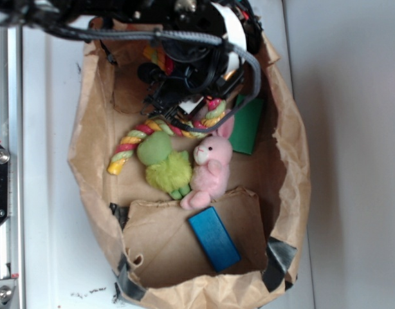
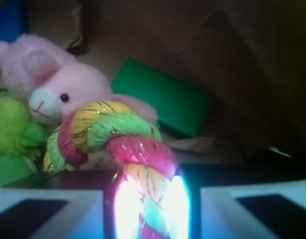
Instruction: Grab the multicolored rope.
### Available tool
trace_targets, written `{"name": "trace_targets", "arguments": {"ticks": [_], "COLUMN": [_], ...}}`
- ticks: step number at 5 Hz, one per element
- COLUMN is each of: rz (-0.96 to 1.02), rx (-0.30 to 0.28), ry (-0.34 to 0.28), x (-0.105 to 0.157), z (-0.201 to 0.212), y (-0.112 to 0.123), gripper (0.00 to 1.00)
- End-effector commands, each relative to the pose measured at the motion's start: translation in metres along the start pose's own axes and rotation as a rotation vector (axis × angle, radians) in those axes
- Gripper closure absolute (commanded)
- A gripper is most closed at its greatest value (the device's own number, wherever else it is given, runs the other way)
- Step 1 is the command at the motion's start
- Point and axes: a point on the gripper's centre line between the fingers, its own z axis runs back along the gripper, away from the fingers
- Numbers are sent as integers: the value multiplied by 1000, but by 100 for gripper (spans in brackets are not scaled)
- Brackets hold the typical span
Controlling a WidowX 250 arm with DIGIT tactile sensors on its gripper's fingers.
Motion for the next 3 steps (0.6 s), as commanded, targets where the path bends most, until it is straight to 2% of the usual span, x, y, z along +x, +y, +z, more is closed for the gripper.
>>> {"name": "trace_targets", "arguments": {"ticks": [1, 2, 3], "rz": [214, 344, 432], "rx": [88, 112, 113], "ry": [77, 156, 217], "x": [15, 24, 36], "z": [39, 49, 64], "y": [12, 7, -8], "gripper": [100, 100, 100]}}
